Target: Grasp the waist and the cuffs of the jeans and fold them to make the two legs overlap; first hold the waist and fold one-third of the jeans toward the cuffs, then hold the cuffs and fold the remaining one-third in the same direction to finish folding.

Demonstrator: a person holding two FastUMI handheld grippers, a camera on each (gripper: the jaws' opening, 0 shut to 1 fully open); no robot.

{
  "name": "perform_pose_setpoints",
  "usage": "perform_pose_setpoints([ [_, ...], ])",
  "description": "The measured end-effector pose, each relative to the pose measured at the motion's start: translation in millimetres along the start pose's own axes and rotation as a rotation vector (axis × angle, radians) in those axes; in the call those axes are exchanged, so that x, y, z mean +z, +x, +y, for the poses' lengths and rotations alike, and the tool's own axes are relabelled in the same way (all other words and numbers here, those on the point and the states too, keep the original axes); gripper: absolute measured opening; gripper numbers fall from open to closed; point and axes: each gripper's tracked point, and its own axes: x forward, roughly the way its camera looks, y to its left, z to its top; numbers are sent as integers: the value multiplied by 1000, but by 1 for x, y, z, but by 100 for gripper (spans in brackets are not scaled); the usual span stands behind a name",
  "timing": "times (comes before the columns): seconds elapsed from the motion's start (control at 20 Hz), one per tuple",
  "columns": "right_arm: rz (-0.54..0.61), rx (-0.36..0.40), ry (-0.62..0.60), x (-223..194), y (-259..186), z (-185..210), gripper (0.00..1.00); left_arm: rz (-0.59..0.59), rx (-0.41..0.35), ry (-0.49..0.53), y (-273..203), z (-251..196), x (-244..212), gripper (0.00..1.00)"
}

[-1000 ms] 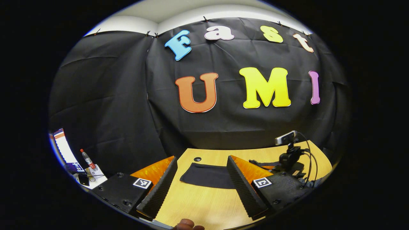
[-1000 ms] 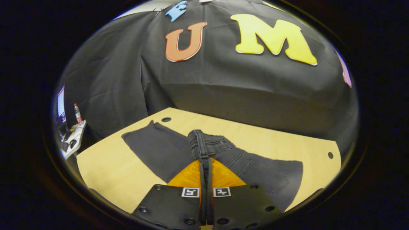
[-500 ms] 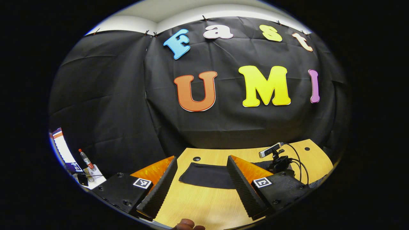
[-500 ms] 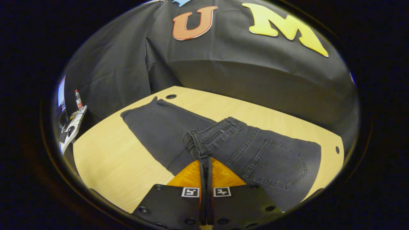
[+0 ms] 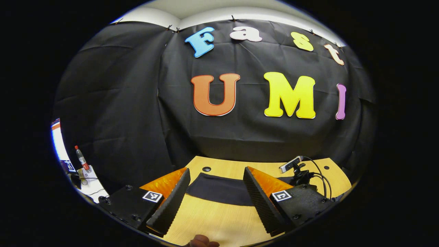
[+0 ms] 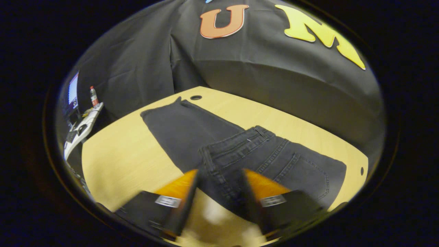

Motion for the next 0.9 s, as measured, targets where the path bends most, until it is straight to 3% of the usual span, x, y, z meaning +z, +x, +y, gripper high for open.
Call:
perform_pose_setpoints([
  [0.1,-53,-19,-8,22,-10,-4,94,5,4,-22,6,8,-5,100],
  [0.15,-76,-21,-8,32,-13,-4,97,9,5,-30,11,11,-8,100],
  [0.3,-167,-37,-2,78,-34,-10,97,31,-5,-60,27,20,-21,100],
  [0.5,-354,-80,17,155,-80,-29,94,99,-22,-176,56,30,-53,100],
  [0.6,-456,-106,37,192,-111,-41,99,143,-34,-272,73,35,-74,100],
  [0.65,-508,-123,56,209,-129,-48,94,172,-44,-336,83,35,-85,99],
  [0.75,-608,-165,99,238,-165,-63,94,224,-40,-461,100,43,-112,99],
  [0.9,-763,-306,136,273,-223,-104,93,291,-13,-617,133,62,-150,99],
])
